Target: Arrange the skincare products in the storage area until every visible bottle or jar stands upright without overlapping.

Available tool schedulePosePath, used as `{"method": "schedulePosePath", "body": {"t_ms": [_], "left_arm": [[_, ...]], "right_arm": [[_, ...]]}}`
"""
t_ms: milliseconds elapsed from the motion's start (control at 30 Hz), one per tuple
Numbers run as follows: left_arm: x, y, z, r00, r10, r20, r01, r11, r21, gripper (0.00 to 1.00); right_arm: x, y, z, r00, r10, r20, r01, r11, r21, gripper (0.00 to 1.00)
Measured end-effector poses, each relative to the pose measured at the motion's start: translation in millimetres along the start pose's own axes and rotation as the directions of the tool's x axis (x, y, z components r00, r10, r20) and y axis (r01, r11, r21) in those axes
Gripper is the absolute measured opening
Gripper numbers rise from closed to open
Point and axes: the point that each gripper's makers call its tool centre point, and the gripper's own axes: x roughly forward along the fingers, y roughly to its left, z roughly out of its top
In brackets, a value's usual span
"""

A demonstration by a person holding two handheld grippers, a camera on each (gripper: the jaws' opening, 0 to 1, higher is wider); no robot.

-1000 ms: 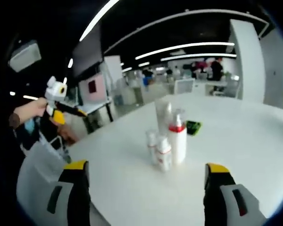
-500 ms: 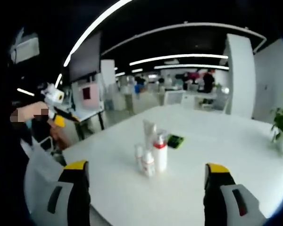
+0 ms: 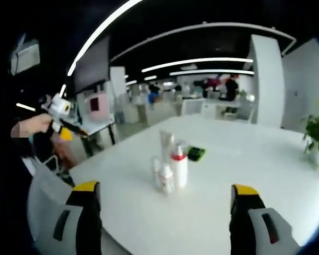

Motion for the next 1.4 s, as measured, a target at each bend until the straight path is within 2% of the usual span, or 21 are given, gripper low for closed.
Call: {"method": "schedulePosePath", "body": {"t_ms": [233,433,600,700,767,1000,1133,1233,1333,1400], "left_arm": [[18,-5.4,6.4,0.999,-0.032,-0.043,0.033,0.999,0.026,0.93],[35,-11.3,16.6,0.997,-0.060,-0.043,0.061,0.998,0.013,0.90],[51,-14.3,23.2,0.995,-0.091,-0.047,0.091,0.996,-0.005,0.89],[62,-9.8,27.7,0.995,-0.090,-0.047,0.090,0.996,-0.012,0.89],[68,-5.7,32.3,0.996,-0.086,-0.032,0.085,0.996,-0.008,0.85],[94,7.4,40.1,0.997,-0.072,-0.038,0.073,0.997,0.003,0.77],[112,17.1,48.0,0.999,-0.049,-0.023,0.050,0.997,0.064,0.68],[126,22.6,49.3,0.999,-0.044,-0.028,0.046,0.996,0.077,0.67],[140,30.3,54.7,0.999,-0.031,-0.009,0.032,0.990,0.141,0.61],[150,32.4,57.6,1.000,-0.030,-0.010,0.031,0.988,0.154,0.59]], "right_arm": [[-2,-8,4.5,0.999,-0.025,0.025,0.024,1.000,0.019,0.99],[-2,-14,-5.2,0.999,-0.038,-0.003,0.039,0.999,0.036,0.99],[1,-21,-6.7,0.998,-0.060,0.015,0.058,0.996,0.069,0.99],[5,-23,-13.8,0.998,-0.059,-0.009,0.059,0.996,0.064,0.98],[7,-22,-17.0,0.998,-0.054,-0.029,0.055,0.997,0.053,0.98],[12,-32,-23.3,0.997,-0.061,-0.039,0.063,0.996,0.063,0.98],[14,-33,-25.7,0.997,-0.064,-0.050,0.067,0.996,0.061,0.98],[15,-36,-29.2,0.996,-0.070,-0.060,0.074,0.995,0.062,0.98],[14,-39,-30.3,0.995,-0.081,-0.067,0.085,0.994,0.064,0.98],[13,-40,-30.0,0.994,-0.084,-0.065,0.088,0.994,0.067,0.98]]}}
